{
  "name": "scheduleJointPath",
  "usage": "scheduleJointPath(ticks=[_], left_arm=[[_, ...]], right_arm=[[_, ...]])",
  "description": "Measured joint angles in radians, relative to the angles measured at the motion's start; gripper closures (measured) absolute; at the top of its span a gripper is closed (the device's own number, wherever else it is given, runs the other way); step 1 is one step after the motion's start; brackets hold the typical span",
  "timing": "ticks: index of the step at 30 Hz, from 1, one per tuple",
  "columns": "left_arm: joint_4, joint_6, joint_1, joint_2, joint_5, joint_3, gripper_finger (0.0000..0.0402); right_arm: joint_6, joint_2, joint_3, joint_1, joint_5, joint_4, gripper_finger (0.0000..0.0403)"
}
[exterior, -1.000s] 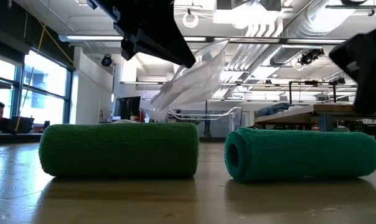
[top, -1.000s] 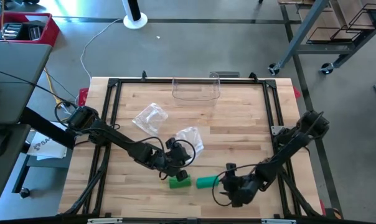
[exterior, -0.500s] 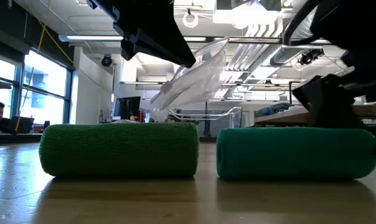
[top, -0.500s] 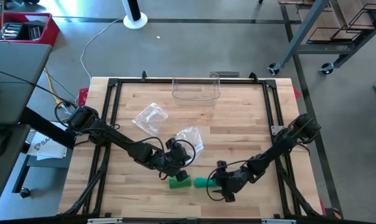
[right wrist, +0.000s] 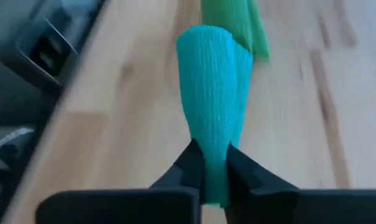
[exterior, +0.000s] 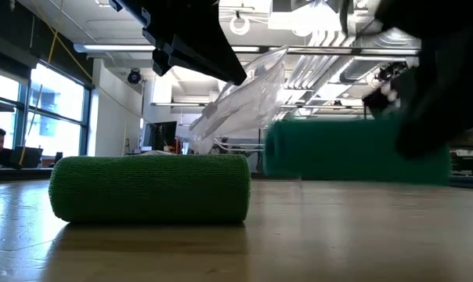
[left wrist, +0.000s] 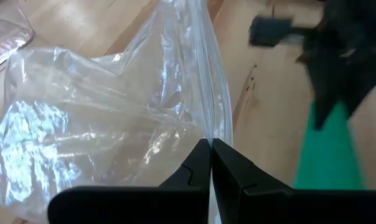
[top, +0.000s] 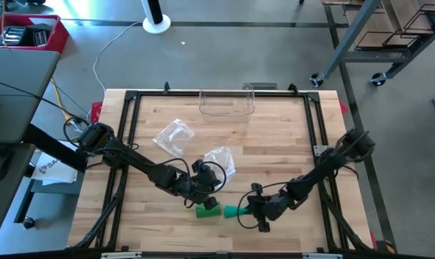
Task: Roll bandage
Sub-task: Put blue bandage into transparent zip bag
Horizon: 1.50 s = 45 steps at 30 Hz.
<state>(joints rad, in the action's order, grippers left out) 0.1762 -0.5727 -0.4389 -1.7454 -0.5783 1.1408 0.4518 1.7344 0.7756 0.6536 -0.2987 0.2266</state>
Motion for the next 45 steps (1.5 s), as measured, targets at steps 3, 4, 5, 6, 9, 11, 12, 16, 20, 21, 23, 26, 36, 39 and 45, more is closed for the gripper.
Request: scheduleJointPath(ticks=[3, 4, 5, 6, 9, 11, 12, 16, 20, 21, 23, 26, 36, 39, 45], left_arm=[[-0.016, 0.000, 0.000, 0.000, 0.000, 0.000, 0.0401], [-0.024, 0.000, 0.000, 0.000, 0.000, 0.000, 0.0401], [-0.030, 0.000, 0.000, 0.000, 0.000, 0.000, 0.0401], [-0.038, 0.000, 0.000, 0.000, -0.001, 0.000, 0.0401], [-0.069, 0.000, 0.000, 0.000, -0.001, 0.000, 0.0401], [-0.077, 0.000, 0.000, 0.000, -0.005, 0.000, 0.0401], [-0.079, 0.000, 0.000, 0.000, -0.007, 0.000, 0.0401], [-0.080, -0.001, 0.000, 0.000, -0.018, 0.000, 0.0401], [-0.085, -0.002, 0.000, 0.000, -0.022, 0.000, 0.0401], [-0.087, -0.002, 0.000, 0.000, -0.027, 0.000, 0.0401], [-0.102, -0.002, 0.000, 0.000, -0.030, 0.000, 0.0401], [-0.124, 0.011, 0.000, 0.000, -0.034, 0.000, 0.0401], [-0.187, 0.051, 0.009, 0.000, -0.033, 0.000, 0.0401], [-0.198, 0.052, 0.012, 0.000, -0.029, 0.000, 0.0401], [-0.206, 0.053, 0.013, 0.000, -0.029, 0.000, 0.0401]], right_arm=[[0.003, -0.065, 0.053, 0.018, -0.106, -0.079, 0.0388], [0.018, -0.083, 0.079, 0.021, -0.150, -0.125, 0.0383], [0.029, -0.103, 0.111, 0.019, -0.201, -0.192, 0.0381], [0.042, -0.117, 0.145, 0.014, -0.249, -0.273, 0.0380], [0.080, -0.136, 0.262, -0.001, -0.349, -0.517, 0.0385], [0.105, -0.137, 0.339, -0.015, -0.369, -0.662, 0.0390], [0.118, -0.135, 0.369, -0.022, -0.373, -0.709, 0.0392], [0.153, -0.133, 0.428, -0.054, -0.381, -0.816, 0.0391], [0.228, -0.133, 0.435, -0.073, -0.381, -0.905, 0.0391], [0.250, -0.132, 0.434, -0.076, -0.381, -0.932, 0.0391], [0.294, -0.129, 0.425, -0.079, -0.382, -0.972, 0.0391], [0.331, -0.128, 0.421, -0.080, -0.381, -1.011, 0.0391], [0.148, -0.126, 0.420, -0.089, -0.310, -0.810, 0.0391], [0.165, -0.125, 0.420, -0.115, -0.292, -0.792, 0.0391], [0.179, -0.125, 0.420, -0.184, -0.207, -0.798, 0.0391]])
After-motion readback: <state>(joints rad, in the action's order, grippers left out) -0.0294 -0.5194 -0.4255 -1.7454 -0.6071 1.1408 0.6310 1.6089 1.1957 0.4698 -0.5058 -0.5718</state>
